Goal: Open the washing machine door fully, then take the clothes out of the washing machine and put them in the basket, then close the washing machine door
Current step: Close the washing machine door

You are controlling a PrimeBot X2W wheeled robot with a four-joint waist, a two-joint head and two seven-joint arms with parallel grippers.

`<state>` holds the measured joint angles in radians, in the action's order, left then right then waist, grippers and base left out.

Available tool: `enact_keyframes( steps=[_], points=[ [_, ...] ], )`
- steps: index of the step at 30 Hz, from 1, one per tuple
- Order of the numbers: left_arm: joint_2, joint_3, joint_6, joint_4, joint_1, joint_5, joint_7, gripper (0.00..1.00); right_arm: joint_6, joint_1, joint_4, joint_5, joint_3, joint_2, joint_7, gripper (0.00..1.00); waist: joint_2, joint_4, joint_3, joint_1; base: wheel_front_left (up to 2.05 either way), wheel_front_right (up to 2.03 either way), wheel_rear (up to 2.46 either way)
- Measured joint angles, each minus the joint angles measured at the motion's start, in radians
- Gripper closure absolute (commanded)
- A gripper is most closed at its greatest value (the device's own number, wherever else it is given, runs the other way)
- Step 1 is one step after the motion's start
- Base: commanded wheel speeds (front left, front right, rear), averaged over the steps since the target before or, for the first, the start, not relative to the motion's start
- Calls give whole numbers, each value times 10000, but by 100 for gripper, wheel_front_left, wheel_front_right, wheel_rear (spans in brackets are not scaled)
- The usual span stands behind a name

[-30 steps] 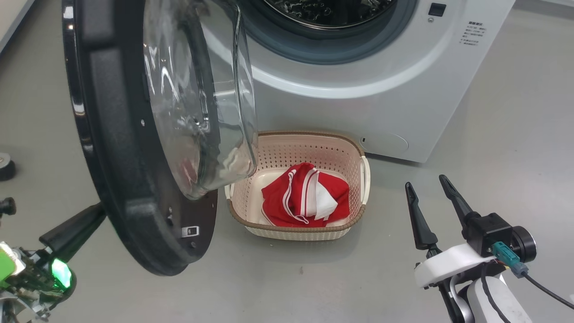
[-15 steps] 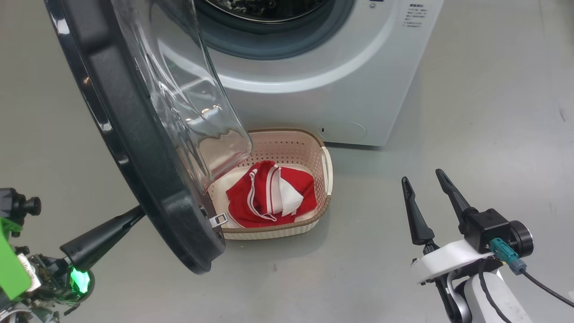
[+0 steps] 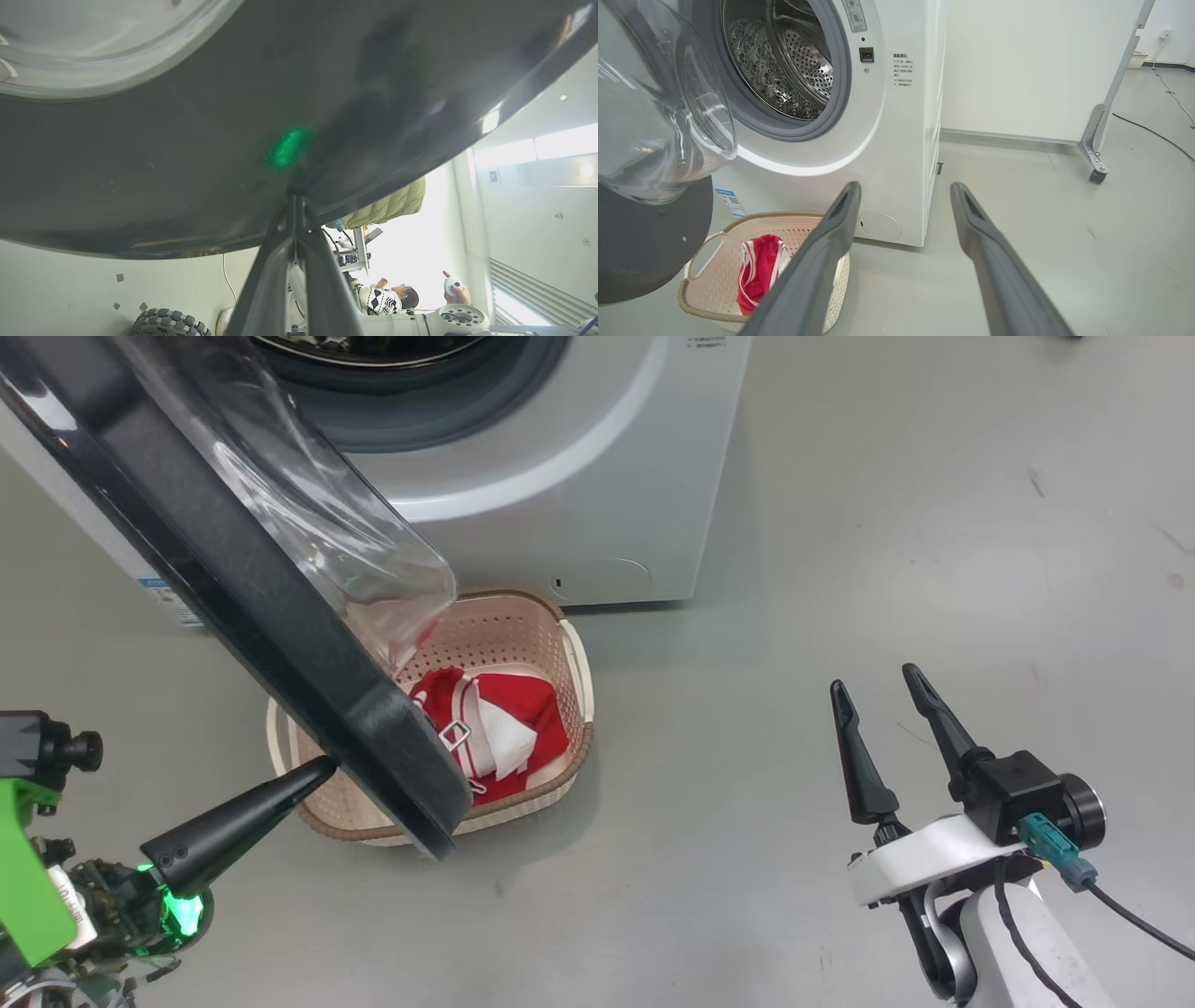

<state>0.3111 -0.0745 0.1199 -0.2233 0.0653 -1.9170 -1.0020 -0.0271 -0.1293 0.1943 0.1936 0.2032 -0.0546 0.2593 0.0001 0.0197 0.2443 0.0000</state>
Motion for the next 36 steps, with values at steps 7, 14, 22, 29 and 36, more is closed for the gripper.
enact_keyframes(
  steps=[7, 14, 22, 29, 36],
  points=[
    [15, 79, 0, -150, 296, 92, 2, 100, 23, -153, -115, 94, 44, 27, 0, 0, 0, -810, 313, 0, 0, 0, 0],
    [50, 165, -324, -163, 939, 201, 102, 100, 48, -344, -313, 437, 161, 50, 0, 0, 0, -1506, 715, 0, 0, 0, 0],
    [48, 353, -807, -46, 2164, 261, 303, 100, 199, -670, -525, 617, 322, 56, 0, 0, 0, -2007, 1351, 0, 0, 0, 0],
    [27, 525, -1243, 261, 3318, 339, 497, 100, 224, -993, -685, 803, 489, 58, 0, 0, 0, -2335, 1873, 0, 0, 0, 0],
    [25, 481, -1714, 859, 4408, 627, 817, 100, 301, -1247, -742, 1139, 752, 58, 0, 0, 0, -2644, 2291, 0, 0, 0, 0]
  ],
)
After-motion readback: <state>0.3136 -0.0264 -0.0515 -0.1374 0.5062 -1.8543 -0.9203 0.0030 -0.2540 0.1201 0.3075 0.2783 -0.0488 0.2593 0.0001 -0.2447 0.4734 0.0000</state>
